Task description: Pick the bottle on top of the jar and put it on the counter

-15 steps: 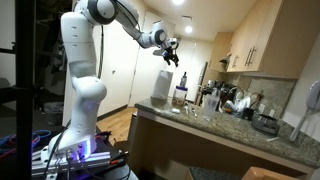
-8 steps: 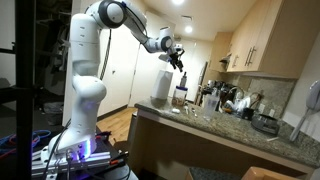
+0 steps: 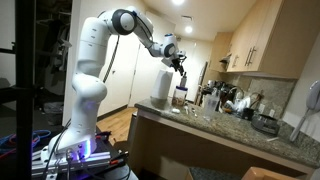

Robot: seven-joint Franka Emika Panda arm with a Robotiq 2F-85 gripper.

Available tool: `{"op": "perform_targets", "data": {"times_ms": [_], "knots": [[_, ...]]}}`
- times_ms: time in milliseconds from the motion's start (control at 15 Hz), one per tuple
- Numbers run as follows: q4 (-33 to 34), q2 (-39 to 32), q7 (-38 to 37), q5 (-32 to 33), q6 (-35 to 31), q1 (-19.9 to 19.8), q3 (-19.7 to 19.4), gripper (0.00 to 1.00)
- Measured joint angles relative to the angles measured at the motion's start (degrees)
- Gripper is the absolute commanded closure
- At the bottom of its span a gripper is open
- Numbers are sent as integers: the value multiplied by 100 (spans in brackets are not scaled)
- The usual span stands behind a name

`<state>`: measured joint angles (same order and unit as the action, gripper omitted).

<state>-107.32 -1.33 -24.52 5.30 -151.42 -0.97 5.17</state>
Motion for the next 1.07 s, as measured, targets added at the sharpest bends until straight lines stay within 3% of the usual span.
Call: {"op": "perform_targets", "data": {"times_ms": [333, 667, 800, 1067], "knots": [[-44, -147, 285, -3, -80, 53, -70, 0], [-56, -674, 989, 124, -1165, 118, -98, 0], [9, -902, 989, 542, -1666, 124, -132, 0], [137, -1111, 954, 801, -1943, 137, -226, 0]]}}
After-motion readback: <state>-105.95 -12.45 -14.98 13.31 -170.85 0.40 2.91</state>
